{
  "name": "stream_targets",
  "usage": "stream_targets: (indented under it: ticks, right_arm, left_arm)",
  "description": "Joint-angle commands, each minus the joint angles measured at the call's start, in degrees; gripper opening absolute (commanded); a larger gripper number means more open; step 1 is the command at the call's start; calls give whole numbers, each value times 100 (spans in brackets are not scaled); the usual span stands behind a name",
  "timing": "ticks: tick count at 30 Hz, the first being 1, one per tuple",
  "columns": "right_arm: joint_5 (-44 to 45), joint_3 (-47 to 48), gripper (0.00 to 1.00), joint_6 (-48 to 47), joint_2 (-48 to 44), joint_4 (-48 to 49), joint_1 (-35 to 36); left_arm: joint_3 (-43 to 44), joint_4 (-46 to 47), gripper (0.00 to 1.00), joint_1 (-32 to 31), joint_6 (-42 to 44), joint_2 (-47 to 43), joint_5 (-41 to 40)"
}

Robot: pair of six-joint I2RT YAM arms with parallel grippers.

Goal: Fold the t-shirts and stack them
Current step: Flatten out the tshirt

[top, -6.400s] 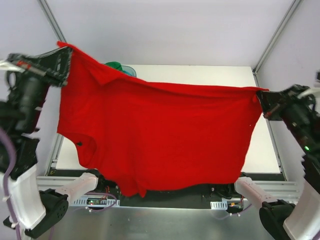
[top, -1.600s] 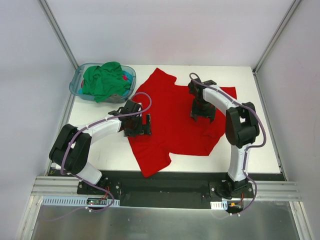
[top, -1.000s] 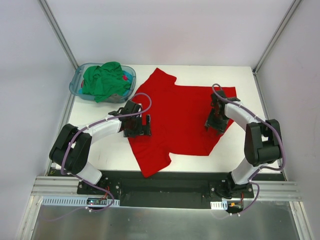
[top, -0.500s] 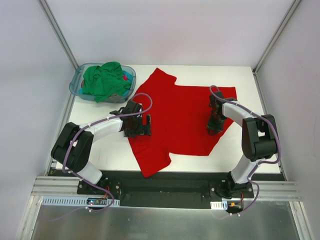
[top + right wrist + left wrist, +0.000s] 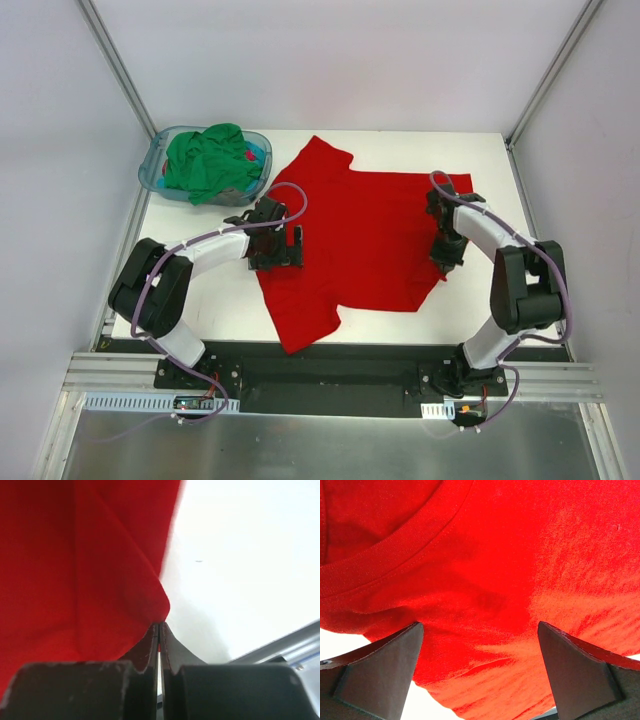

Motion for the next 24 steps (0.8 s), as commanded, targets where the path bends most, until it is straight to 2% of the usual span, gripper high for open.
stream_targets:
  ticks: [1, 7, 11, 12, 14, 15, 17, 19, 22, 23, 24]
  right_arm:
    - [821, 13, 1, -141, -545, -1097, -328]
    - [1541, -435, 4, -53, -818, -1669, -820]
    - [1998, -462, 6, 96, -678, -2012, -996]
    - [2157, -471, 10, 184, -625, -2082, -1005]
    - [2421, -410, 25, 403, -564, -2249, -1032]
    - [2518, -348, 34, 517, -555, -2320, -1032]
    - [2598, -164, 58, 562, -633, -2382, -1032]
    - [2484, -50, 69, 458, -817, -2277, -1023]
    - [1635, -110, 82, -94, -1300, -1602, -1023]
    - [1179, -171, 88, -323, -1458, -1199, -1023]
    - [608, -250, 99, -543, -1634, -673, -1032]
  left_arm:
    - [-22, -346, 99, 25, 36, 263, -350]
    - [-4, -399, 99, 25, 45, 228, -254]
    - [5, -408, 99, 25, 54, 210, -122]
    - [5, -408, 99, 25, 62, 210, -87]
    - [13, -416, 99, 25, 71, 184, -34]
    - [5, -425, 99, 25, 80, 158, -51]
    - [5, -416, 99, 25, 80, 105, -17]
    - [-4, -416, 99, 25, 106, 44, 1]
    - [22, -434, 99, 25, 133, -88, 1]
    - [66, -443, 99, 25, 141, -132, 36]
    - [136, -451, 99, 25, 124, -176, 89]
